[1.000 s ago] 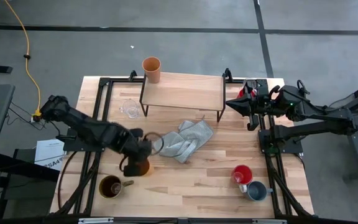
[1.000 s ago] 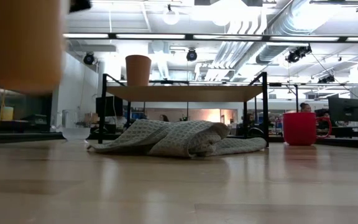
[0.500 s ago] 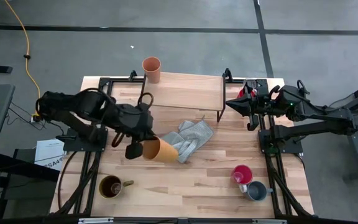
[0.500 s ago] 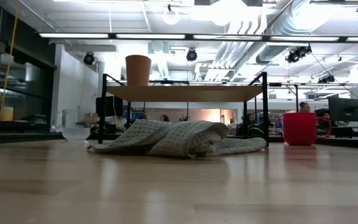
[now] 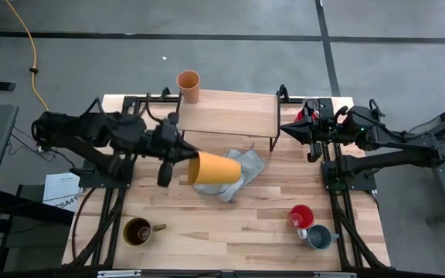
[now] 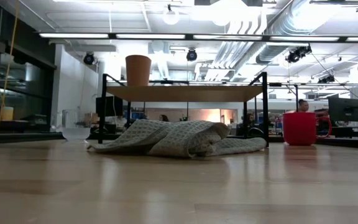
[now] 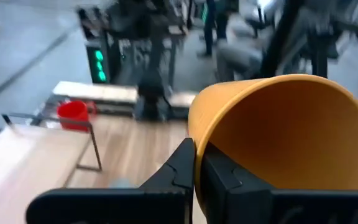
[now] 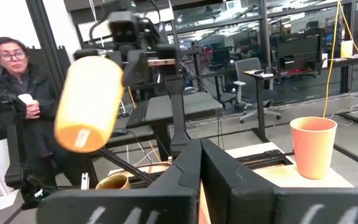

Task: Stack small to large cups/mugs on shelf
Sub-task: Put the yellow cup on the shelf

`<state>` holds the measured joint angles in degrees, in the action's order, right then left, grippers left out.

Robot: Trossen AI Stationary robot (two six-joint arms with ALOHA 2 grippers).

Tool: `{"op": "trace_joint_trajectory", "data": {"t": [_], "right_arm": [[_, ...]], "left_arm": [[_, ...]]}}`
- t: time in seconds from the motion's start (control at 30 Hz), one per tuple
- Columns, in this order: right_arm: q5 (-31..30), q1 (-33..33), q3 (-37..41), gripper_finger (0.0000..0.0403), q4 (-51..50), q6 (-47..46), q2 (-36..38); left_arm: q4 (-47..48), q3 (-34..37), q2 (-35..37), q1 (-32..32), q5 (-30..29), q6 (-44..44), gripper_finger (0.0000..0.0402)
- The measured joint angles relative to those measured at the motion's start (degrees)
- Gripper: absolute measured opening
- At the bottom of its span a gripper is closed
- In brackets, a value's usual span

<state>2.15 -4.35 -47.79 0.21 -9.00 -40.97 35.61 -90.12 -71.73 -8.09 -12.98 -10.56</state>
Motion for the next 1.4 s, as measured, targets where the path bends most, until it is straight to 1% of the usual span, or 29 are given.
{"op": "trace_joint_trajectory", "data": {"t": [0.13, 0.23, 0.3, 0.37, 0.47, 0.53, 0.9, 1.0, 1.07, 1.13, 1.23, 1.4], "right_arm": [[0.0, -0.01, 0.0, 0.0, 0.13, 0.01, 0.0], [0.0, 0.01, 0.0, 0.0, 0.26, 0.03, 0.0], [0.0, -0.01, 0.0, 0.0, 0.26, 0.01, 0.0], [0.0, -0.01, 0.0, 0.0, 0.26, 0.02, 0.0], [0.0, 0.01, 0.0, 0.0, 0.26, 0.01, 0.0], [0.0, -0.01, 0.0, 0.0, 0.26, 0.03, 0.02], [0.01, -0.01, 0.0, 0.0, 0.26, 0.03, 0.02], [0.0, 0.01, 0.0, 0.0, 0.26, 0.03, 0.0], [0.0, -0.01, 0.0, 0.0, 0.26, 0.03, 0.02], [0.0, 0.0, 0.0, 0.0, 0.26, 0.03, 0.0], [0.0, -0.01, 0.0, 0.0, 0.26, 0.03, 0.02], [0.0, 0.01, 0.0, 0.0, 0.24, 0.05, 0.0]], "left_arm": [[-15.02, 10.82, 5.12, 3.0, 1.09, -0.46, 0.0], [-27.9, 18.72, 8.18, 4.98, 4.16, -2.3, 0.0], [-34.35, 23.19, 9.51, 6.01, 5.39, -3.58, 0.0], [-39.94, 26.54, 10.18, 6.22, 5.69, -4.44, 0.0], [-45.73, 29.17, 10.46, 6.25, 5.65, -5.03, 0.0], [-46.92, 29.58, 10.48, 6.22, 5.67, -5.51, 0.0], [-46.27, 29.58, 10.48, 6.22, 5.56, -6.24, 0.0], [-44.25, 29.54, 10.48, 6.25, 3.09, -6.24, 0.0], [-40.49, 28.41, 10.44, 7.23, 0.74, -6.24, 0.0], [-34.98, 25.88, 10.44, 9.45, -0.04, -6.71, 0.0], [-25.02, 20.95, 9.75, 13.57, -0.67, -9.65, 0.0], [-5.87, 12.98, 7.95, 21.94, -2.14, -13.25, 0.0]]}}
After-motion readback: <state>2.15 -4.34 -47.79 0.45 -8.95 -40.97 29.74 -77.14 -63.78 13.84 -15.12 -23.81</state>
